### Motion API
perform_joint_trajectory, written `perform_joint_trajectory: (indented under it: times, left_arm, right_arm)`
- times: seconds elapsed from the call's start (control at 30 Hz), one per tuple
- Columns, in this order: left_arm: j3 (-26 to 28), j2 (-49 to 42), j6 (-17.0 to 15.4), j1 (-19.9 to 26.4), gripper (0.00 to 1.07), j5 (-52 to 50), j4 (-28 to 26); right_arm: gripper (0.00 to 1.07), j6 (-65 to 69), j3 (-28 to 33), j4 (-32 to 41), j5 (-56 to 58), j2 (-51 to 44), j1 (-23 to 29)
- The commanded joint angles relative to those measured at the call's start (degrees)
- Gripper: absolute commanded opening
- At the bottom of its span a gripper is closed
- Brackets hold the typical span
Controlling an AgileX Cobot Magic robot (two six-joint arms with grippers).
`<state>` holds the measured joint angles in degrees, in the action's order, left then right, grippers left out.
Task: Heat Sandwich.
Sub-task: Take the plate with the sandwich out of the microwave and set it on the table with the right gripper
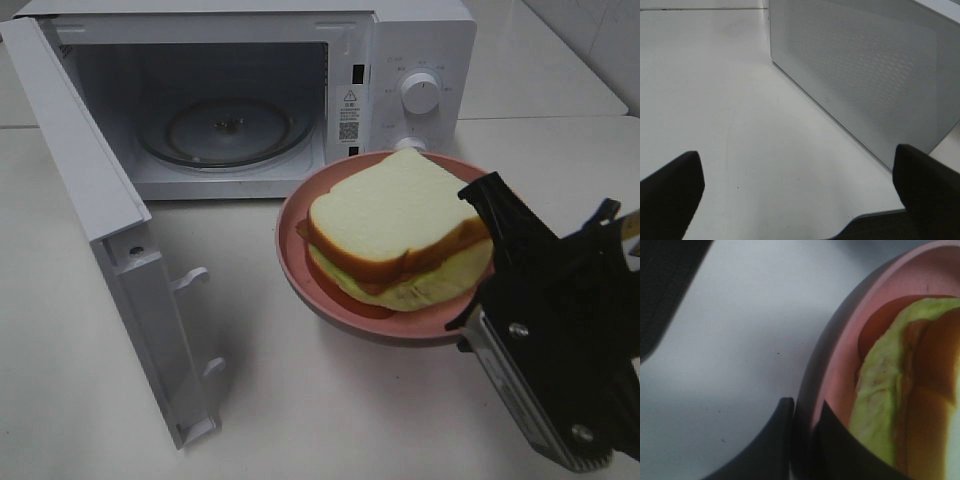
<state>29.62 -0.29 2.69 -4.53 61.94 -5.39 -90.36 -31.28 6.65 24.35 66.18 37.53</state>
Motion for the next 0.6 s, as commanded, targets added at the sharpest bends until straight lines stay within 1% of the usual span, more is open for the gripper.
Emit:
perform_joint_trajectory:
  times: [0.03, 0.07, 0.13, 0.37, 0.6]
  left_arm:
    - [-0.11, -0.34, 0.00, 0.11, 0.97, -0.69, -0.06]
    - [-0.11, -0.34, 0.00, 0.11, 0.97, -0.69, -0.06]
    - [-0.11, -0.34, 0.00, 0.11, 0.97, -0.69, -0.06]
    - [-0.11, -0.34, 0.00, 0.11, 0.97, -0.69, -0.06]
    - [-0.11, -0.34, 0.00, 0.11, 0.97, -0.69, -0.06]
  right_arm:
    - [0.00, 0.92, 1.95, 0.29, 0.80, -4.70, -0.11]
    - [0.00, 2.52, 2.98, 0.06, 2.18, -7.22, -0.11]
    - [0.00, 3.15, 3.27, -0.17, 2.81, -8.25, -0.11]
    - [0.00, 7.16, 6.42, -3.38, 8.59, -16.73, -0.11]
    - [0.00, 11.29, 7.91, -6.65, 12.55, -21.60, -0.11]
